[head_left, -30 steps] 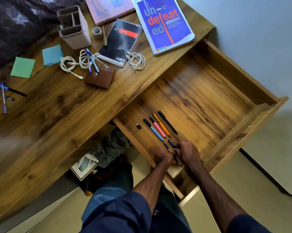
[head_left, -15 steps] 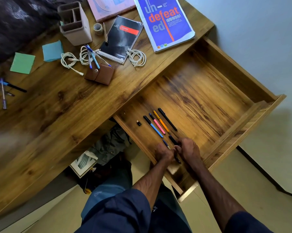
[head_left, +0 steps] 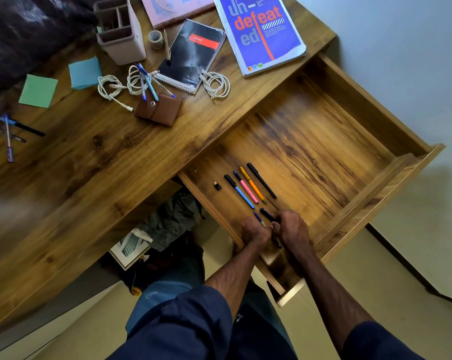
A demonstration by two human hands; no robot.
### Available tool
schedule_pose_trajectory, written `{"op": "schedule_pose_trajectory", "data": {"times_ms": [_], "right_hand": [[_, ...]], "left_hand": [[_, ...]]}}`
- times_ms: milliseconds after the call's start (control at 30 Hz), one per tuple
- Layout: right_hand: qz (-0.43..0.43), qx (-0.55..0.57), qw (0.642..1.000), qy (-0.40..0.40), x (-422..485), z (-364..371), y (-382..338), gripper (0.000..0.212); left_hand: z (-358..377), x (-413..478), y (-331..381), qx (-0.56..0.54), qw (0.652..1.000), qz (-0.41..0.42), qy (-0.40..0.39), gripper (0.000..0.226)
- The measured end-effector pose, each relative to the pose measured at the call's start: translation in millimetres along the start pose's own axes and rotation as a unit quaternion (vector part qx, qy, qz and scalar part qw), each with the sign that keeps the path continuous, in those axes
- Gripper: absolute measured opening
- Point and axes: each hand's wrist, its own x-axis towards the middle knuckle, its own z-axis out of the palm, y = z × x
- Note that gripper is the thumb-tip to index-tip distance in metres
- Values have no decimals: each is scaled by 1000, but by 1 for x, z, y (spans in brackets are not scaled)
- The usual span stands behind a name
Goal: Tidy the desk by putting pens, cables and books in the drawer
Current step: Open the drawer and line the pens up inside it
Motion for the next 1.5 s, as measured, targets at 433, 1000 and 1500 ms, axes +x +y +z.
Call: {"op": "schedule_pose_trajectory", "data": {"times_ms": [433, 1000, 1500], "right_hand": [[12, -24, 1000, -9, 1, 2, -1, 14], [48, -35, 998, -4, -7, 2, -9, 14], [-115, 142, 958, 222, -16, -54, -152, 10]], "left_hand": [[-10, -10, 2, 13, 1000, 18, 1, 53], [-24, -16, 2, 6, 998, 57, -21, 51], [-198, -27, 1, 16, 938, 336, 78, 20]]}}
